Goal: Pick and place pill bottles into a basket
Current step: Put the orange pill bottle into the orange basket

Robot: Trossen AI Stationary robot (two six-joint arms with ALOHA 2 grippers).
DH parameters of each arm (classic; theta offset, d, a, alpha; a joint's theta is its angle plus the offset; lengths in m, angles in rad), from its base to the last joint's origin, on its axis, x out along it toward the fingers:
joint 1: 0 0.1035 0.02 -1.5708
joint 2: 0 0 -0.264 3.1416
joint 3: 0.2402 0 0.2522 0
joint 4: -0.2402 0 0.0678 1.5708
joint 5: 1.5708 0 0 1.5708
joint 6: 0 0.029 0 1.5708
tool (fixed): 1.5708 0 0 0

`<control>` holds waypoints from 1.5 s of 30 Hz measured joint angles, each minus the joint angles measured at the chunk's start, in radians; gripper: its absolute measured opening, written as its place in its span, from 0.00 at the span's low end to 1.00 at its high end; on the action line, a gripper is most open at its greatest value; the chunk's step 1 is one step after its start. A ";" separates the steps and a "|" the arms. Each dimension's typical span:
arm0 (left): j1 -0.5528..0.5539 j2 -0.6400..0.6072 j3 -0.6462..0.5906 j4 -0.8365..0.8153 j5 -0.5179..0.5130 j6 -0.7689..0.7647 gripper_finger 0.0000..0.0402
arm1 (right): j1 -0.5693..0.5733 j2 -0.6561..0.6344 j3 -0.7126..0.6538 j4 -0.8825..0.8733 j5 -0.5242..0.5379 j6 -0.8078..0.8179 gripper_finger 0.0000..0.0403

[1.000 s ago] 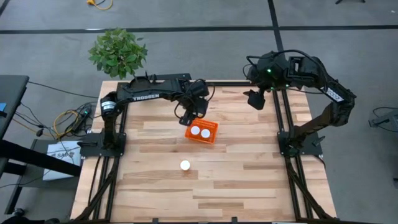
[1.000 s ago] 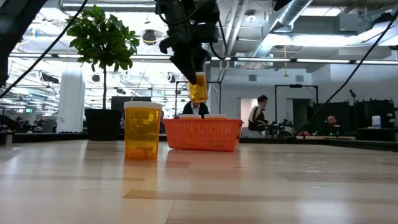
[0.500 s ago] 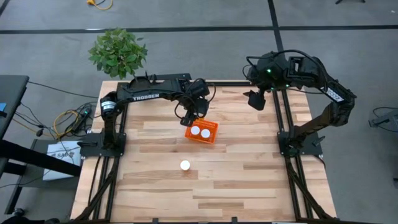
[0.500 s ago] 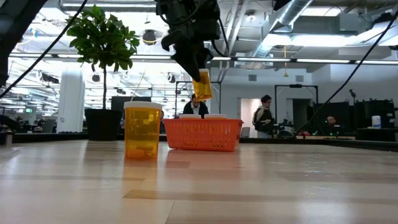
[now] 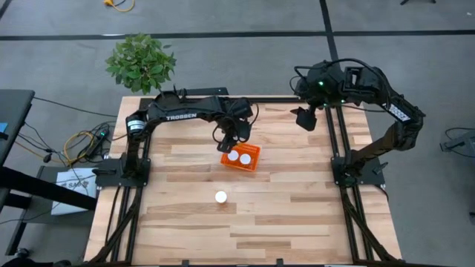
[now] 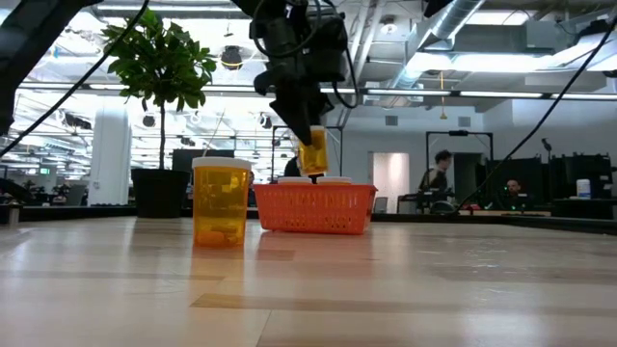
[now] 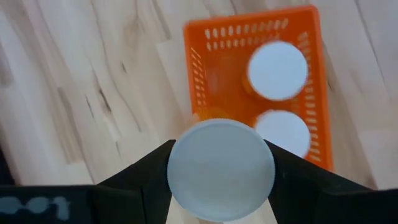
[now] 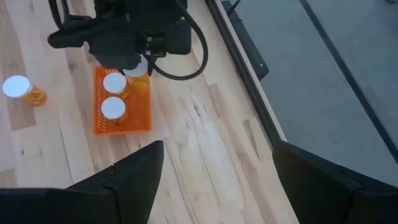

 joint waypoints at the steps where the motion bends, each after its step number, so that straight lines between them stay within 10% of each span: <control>1: -0.001 0.000 0.000 0.011 0.000 0.000 0.50 | 0.000 0.000 0.000 0.000 0.000 0.000 0.74; 45: -0.036 0.048 -0.008 0.027 0.024 -0.024 0.53 | 0.000 0.000 0.000 -0.108 0.000 0.025 0.74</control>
